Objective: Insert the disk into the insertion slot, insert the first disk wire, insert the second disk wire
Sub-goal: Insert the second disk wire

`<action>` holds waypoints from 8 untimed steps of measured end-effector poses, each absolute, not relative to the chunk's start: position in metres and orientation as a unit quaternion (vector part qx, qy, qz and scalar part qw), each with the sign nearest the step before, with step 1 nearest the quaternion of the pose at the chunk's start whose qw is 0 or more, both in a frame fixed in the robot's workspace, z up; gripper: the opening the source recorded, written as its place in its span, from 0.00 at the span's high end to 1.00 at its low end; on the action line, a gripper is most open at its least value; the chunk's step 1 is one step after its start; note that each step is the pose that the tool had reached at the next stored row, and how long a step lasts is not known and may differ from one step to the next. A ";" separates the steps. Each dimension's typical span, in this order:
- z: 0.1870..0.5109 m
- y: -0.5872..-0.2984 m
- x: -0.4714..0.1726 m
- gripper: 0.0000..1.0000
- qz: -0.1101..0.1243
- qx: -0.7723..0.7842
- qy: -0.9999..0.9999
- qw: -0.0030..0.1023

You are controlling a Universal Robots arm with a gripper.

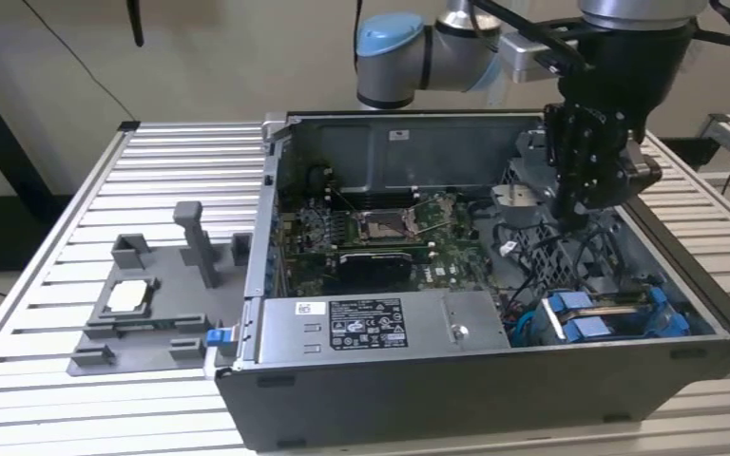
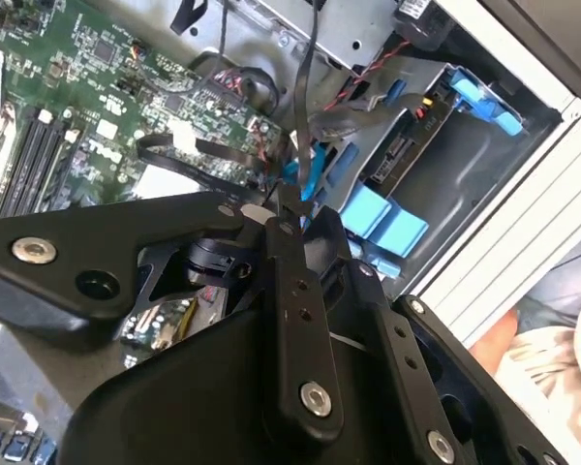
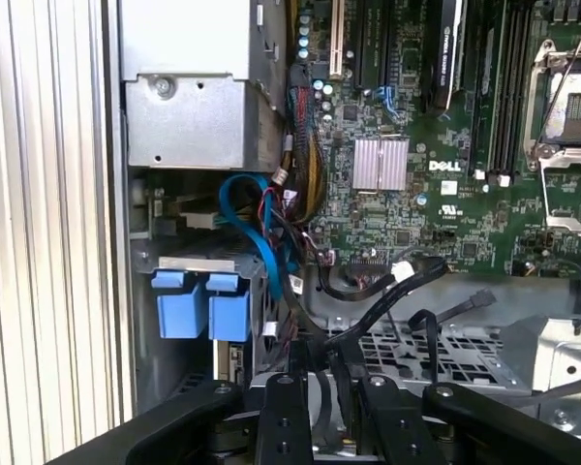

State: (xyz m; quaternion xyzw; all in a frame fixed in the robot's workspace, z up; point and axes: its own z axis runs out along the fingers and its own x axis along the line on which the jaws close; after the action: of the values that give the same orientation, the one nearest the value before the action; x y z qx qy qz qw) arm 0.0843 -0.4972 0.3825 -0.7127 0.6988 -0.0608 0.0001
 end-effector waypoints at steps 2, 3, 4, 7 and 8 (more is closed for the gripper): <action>0.382 -0.496 0.083 0.73 -0.069 -0.714 0.697 -0.006; 0.382 -0.496 0.082 0.73 -0.073 -0.715 0.695 -0.010; 0.382 -0.496 0.081 0.73 -0.076 -0.715 0.694 -0.014; 0.380 -0.494 0.078 0.73 -0.084 -0.717 0.692 -0.017; 0.379 -0.493 0.077 0.73 -0.087 -0.717 0.691 -0.016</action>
State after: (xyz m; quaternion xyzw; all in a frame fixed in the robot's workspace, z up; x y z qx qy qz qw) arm 0.0772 -0.4933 0.3793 -0.7173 0.6911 -0.0870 -0.0160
